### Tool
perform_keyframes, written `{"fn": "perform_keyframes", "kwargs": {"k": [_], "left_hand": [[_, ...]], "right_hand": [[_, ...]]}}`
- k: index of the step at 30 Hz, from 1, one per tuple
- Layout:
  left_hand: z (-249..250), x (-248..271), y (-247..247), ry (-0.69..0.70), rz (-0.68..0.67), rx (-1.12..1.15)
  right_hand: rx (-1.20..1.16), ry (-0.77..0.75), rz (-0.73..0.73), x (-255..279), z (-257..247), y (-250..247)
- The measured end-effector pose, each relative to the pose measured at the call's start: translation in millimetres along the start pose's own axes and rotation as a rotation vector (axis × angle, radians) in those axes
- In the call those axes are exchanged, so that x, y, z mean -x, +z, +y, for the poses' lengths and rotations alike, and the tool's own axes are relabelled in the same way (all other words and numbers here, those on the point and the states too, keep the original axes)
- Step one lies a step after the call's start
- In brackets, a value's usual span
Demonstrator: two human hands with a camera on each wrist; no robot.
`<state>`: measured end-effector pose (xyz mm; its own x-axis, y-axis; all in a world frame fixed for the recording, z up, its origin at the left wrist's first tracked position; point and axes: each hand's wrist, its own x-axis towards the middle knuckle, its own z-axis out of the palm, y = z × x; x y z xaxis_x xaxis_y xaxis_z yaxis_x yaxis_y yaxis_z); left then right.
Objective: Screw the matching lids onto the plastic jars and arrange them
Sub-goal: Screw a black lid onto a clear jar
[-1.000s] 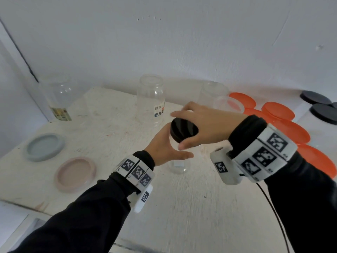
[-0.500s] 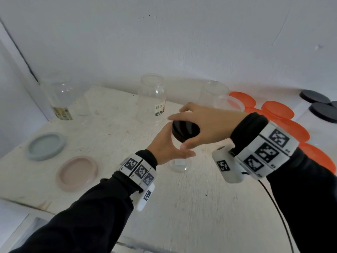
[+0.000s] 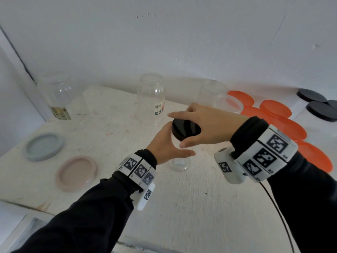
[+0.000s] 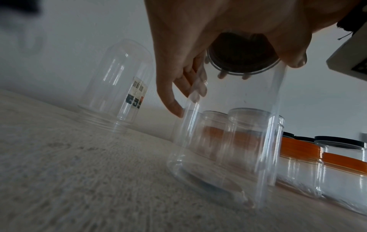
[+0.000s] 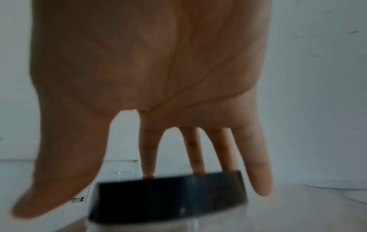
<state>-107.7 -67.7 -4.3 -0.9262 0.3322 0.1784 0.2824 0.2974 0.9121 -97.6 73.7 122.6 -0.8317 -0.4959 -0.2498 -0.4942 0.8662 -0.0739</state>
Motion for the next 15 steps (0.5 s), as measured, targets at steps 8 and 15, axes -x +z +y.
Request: {"fn": "perform_keyframes", "kwargs": {"k": [8, 15], "left_hand": [[4.4, 2.4, -6.1, 0.014, -0.030, -0.010], [8.8, 4.1, -2.4, 0.035, -0.022, -0.010]], "right_hand": [[0.089, 0.020, 0.248, -0.5, -6.8, 26.0], [0.074, 0.080, 0.346, -0.1, -8.1, 38.4]]}}
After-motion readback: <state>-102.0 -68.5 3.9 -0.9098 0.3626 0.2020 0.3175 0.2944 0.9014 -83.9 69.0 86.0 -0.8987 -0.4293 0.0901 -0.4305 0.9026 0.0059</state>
